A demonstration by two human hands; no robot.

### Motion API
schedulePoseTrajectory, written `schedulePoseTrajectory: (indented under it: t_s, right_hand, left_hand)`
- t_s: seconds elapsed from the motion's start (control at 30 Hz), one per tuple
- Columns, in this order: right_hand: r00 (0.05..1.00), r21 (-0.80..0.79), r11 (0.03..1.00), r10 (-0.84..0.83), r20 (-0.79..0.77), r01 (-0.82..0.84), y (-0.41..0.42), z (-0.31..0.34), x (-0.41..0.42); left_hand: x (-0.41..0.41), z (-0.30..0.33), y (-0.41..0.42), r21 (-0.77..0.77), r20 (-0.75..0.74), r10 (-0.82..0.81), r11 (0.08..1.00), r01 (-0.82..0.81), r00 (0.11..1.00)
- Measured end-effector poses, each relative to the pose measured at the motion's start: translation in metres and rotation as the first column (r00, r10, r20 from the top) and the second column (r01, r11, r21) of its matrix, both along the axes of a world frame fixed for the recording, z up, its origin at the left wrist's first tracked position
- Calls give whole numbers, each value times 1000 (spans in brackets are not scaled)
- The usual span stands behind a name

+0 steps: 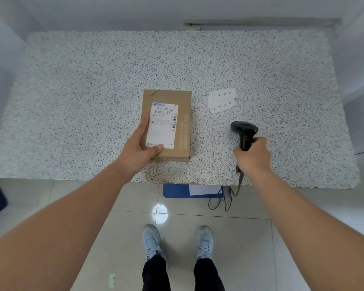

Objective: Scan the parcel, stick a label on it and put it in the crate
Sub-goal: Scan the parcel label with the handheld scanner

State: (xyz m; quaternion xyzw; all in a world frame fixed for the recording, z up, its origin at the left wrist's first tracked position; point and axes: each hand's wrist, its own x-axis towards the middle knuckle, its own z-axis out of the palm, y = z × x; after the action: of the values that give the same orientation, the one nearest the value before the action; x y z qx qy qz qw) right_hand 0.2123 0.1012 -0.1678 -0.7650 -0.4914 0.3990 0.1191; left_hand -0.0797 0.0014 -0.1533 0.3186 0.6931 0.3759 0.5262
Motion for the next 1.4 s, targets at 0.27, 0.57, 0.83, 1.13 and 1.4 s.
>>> schedulePoseTrajectory:
  t_s: [0.27,0.57,0.83,1.13,1.4]
  right_hand:
    - [978,63,997,58,-202,-46,-10,49,-18]
    - [892,-8,986,146,-429,-165,-32,86,-44]
    - [851,-47,969,189,-489,-242,-44,98,-48]
    - [840,-17,961,232,-490,-275,-49,115,-48]
    - [846,18,945,302,-438,-328,-47,128,-46]
  left_hand:
    - [22,3,10,92,-51,-23,995,28,998]
    - [63,-4,21,236,-259,152,968,-90,954]
    - [64,-3,24,252,-302,155,965,-79,941]
    - [65,-1,28,200,-266,186,971,-134,946]
    - [67,4,31,179,-183,222,965,-190,958]
